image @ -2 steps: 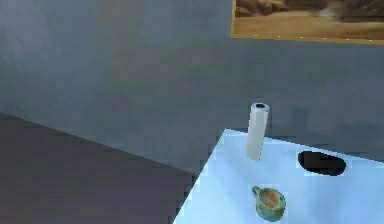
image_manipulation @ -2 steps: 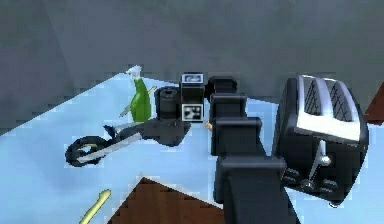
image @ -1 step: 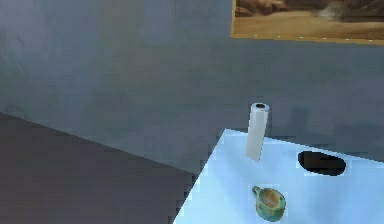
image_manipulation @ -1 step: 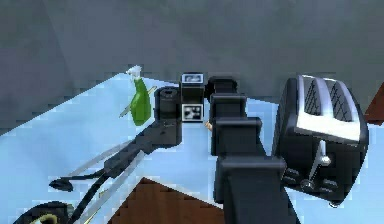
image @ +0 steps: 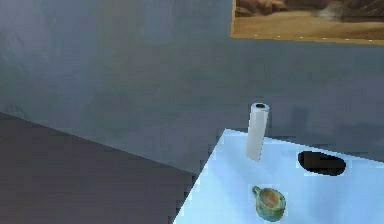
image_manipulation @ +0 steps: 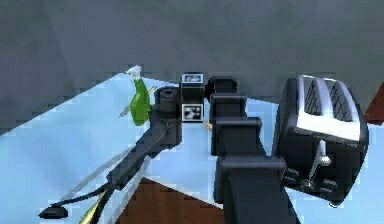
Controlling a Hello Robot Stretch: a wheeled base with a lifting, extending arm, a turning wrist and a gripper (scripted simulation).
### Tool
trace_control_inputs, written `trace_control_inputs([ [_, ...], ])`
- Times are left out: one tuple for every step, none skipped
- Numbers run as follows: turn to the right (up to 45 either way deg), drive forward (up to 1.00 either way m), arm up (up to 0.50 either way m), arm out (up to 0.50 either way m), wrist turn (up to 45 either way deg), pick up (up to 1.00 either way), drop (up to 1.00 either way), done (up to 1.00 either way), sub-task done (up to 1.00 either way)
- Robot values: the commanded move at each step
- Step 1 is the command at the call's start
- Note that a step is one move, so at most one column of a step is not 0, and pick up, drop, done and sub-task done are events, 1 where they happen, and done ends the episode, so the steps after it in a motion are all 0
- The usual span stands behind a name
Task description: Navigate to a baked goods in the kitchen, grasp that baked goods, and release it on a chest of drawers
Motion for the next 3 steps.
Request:
trace_control_inputs([
  [0.0,0.0,0.0,-0.16,0.0,0.0,0.0,0.0,0.0],
  [-45.0,0.0,0.0,0.0,0.0,0.0,0.0,0.0,0.0],
  [-9.0,0.0,0.0,0.0,0.0,0.0,0.0,0.0,0.0],
])
